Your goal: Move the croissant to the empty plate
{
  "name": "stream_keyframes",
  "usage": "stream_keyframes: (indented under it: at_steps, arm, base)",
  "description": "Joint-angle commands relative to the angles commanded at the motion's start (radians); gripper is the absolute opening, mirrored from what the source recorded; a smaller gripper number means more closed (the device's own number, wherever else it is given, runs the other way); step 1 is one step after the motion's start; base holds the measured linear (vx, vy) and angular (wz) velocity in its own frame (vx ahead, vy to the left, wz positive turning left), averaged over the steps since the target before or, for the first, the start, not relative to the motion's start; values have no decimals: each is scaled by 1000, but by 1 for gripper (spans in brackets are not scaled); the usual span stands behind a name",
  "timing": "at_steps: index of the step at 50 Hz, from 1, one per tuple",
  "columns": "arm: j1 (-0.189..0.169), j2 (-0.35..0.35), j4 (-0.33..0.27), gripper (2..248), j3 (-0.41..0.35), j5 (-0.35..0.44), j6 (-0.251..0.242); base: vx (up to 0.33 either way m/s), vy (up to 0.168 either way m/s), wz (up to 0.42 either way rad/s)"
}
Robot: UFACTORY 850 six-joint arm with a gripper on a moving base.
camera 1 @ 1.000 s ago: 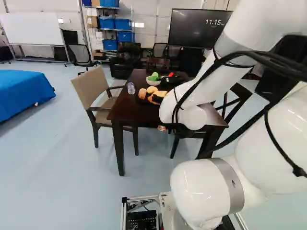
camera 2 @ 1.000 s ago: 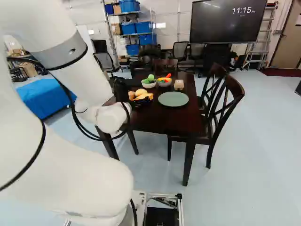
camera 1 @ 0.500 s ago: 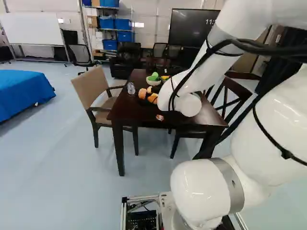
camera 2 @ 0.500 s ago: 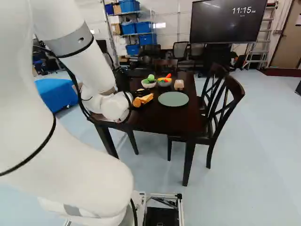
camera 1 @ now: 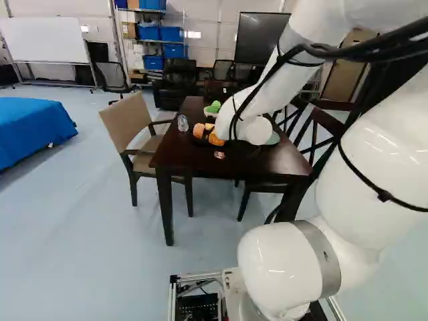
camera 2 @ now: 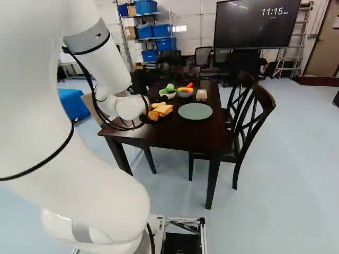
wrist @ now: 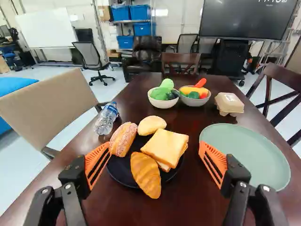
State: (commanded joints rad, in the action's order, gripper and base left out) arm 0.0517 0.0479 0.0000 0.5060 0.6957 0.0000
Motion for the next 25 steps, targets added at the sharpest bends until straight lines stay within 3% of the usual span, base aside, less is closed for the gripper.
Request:
stream_keyframes:
  at_steps: [25]
  arm:
    - [3,-56,0,247,117,-201,0]
  base:
    - [0,0,0]
